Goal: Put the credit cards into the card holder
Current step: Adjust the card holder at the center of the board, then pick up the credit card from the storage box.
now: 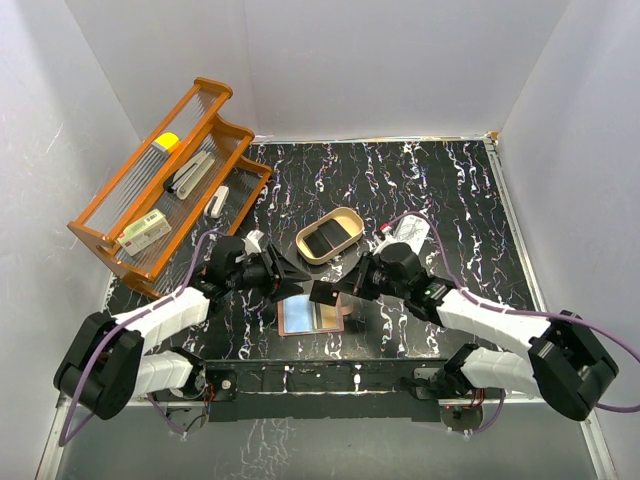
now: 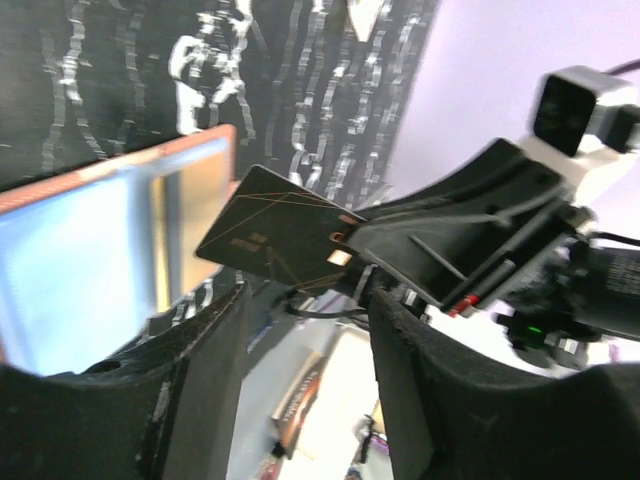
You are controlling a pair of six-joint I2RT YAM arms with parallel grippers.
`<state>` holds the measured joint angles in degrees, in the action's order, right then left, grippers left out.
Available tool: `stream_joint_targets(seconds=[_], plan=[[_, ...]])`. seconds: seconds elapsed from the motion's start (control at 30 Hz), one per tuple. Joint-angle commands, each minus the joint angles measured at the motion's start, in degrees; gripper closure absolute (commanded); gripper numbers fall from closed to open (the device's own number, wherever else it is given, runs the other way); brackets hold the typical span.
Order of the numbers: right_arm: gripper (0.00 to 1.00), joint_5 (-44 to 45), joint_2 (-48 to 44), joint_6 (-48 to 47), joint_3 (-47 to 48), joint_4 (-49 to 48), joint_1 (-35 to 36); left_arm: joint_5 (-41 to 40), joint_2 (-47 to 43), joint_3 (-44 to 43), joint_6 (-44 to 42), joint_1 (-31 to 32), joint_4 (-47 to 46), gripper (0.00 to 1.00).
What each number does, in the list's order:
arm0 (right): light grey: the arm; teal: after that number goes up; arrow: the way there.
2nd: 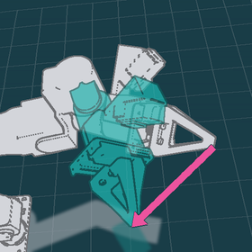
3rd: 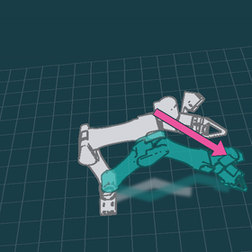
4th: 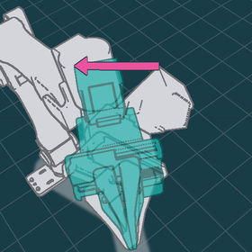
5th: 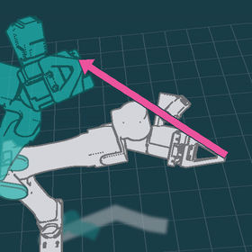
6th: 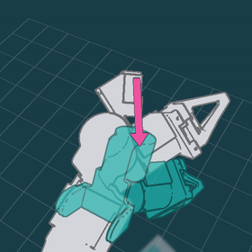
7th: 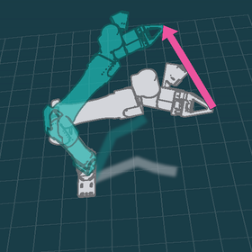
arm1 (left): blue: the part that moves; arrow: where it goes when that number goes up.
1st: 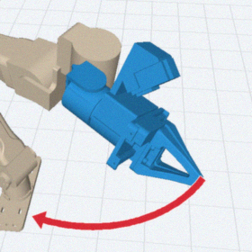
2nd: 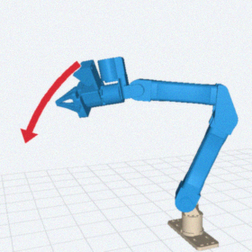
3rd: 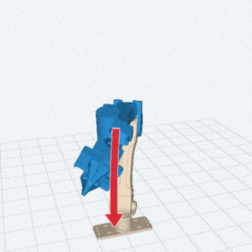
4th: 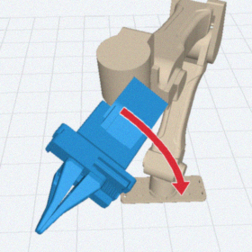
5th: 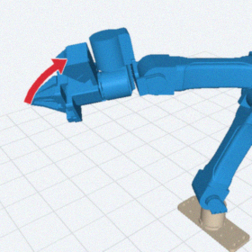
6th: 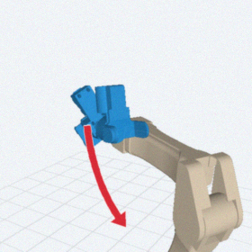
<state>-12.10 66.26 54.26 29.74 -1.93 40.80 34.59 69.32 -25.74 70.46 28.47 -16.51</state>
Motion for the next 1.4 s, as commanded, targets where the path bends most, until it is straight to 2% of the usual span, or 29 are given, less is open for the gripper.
stream_joint_targets(seconds=[0.0, 0.17, 0.27, 0.47, 0.57, 0.7, 0.77, 0.8, 0.87, 0.93, 1.0, 1.07, 1.13, 1.23, 1.37], plan=[[1.00, 2.6, -4.4, 10.6, -3.4, -13.8, 0.2, 3.3, -2.5, 2.7, 10.5, 0.1, -13.6, 0.48], [1.00, 6.4, -8.2, 14.0, -4.1, -16.2, 0.4, 1.6, -4.2, 5.7, 15.5, 0.2, -19.6, 0.44], [1.00, 8.8, -9.5, 15.1, -4.6, -17.3, 0.8, 1.1, -4.8, 5.8, 16.0, 0.3, -19.9, 0.42], [1.00, 8.1, -9.5, 17.0, -5.6, -20.9, 1.7, 0.7, -4.4, 6.1, 17.5, 0.5, -22.2, 0.42], [1.00, 5.9, -8.4, 16.7, -5.4, -21.6, 2.1, 0.3, -4.5, 6.6, 18.7, 0.5, -25.4, 0.53], [1.00, 0.4, -6.8, 15.3, -5.9, -22.4, 2.3, 0.0, -4.9, 6.8, 18.3, 0.5, -26.9, 0.83], [0.96, -1.3, -7.6, 13.8, -6.9, -21.8, 2.3, -0.1, -5.6, 7.3, 17.7, 0.5, -26.7, 0.98], [0.92, -2.2, -8.1, 12.5, -7.4, -21.4, 2.4, -0.1, -5.9, 7.5, 17.3, 0.5, -26.9, 1.00], [0.82, -4.4, -9.3, 8.3, -7.7, -20.7, 2.3, 0.7, -6.3, 7.6, 15.8, 0.5, -26.2, 1.00], [0.72, -6.4, -10.2, 2.8, -5.3, -13.7, 2.2, 2.9, -5.9, 6.7, 11.9, 0.4, -25.5, 1.00], [0.67, -7.1, -10.9, -2.3, -2.1, -5.1, 2.1, 7.1, -4.6, 5.1, 7.6, 0.4, -23.4, 1.00], [0.66, -8.5, -11.9, -4.4, -0.2, -0.9, 1.8, 12.4, -2.7, 4.1, 4.4, 0.4, -22.9, 1.00], [0.63, -10.5, -13.2, -4.6, 0.4, -0.5, 1.7, 16.7, -1.5, 4.9, 3.5, 0.4, -24.0, 1.00], [0.52, -13.6, -13.5, -4.7, 1.2, -1.0, 1.6, 19.5, -2.3, 7.1, 3.6, 0.4, -26.9, 1.00], [0.49, -17.9, -11.0, -4.3, 2.2, -3.1, 1.6, 21.0, -4.4, 7.2, 0.5, 0.4, -22.6, 1.00]])
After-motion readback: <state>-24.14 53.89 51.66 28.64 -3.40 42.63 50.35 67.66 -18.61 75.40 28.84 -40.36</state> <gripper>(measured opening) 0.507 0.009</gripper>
